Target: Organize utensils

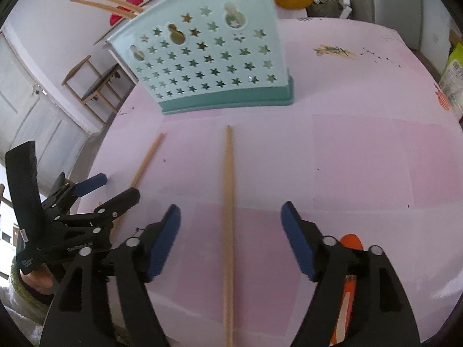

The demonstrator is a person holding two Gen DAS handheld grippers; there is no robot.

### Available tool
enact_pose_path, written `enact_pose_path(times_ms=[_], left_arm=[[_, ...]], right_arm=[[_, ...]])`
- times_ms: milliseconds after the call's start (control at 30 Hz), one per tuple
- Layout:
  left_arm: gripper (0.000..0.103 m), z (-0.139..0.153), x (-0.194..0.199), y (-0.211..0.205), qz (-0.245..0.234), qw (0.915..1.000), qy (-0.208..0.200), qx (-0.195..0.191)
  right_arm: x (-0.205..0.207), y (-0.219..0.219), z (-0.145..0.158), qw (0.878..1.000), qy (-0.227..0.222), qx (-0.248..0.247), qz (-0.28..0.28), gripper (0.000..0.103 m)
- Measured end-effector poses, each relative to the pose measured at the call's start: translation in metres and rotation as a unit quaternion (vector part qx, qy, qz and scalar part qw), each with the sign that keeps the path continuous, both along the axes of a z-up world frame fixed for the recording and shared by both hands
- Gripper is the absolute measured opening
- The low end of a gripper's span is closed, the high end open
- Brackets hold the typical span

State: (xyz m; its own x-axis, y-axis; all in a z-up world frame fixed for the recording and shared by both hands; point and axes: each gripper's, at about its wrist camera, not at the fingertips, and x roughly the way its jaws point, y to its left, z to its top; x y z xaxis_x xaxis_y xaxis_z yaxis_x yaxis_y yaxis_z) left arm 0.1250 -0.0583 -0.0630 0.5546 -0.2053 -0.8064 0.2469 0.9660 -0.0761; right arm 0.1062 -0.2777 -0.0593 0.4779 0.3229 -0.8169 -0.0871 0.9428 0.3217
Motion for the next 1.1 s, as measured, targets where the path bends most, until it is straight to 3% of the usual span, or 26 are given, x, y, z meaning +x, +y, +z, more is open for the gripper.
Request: enact_pose_path(times_ms=[267, 667, 1100], left_arm=[[0.095, -0.003, 0.001, -0.010, -0.002, 0.9994, 0.003, 0.035], [0.095, -0.003, -0.005, -0.013, 0.001, 0.9992, -0.016, 0.037], [0.096, -0.003, -0.006, -0.009, -0.012, 0.9991, -0.022, 0.034]], right_arm=[[-0.001, 0.000, -0.004, 1.000, -0.001, -0.008, -0.004, 0.096], [-0.005, 0.006, -0.005, 0.999, -0.019, -0.036, 0.001, 0.097], [-0.005, -0.010, -0.005, 0.999, -0.031, 0.021, -0.007, 0.097]])
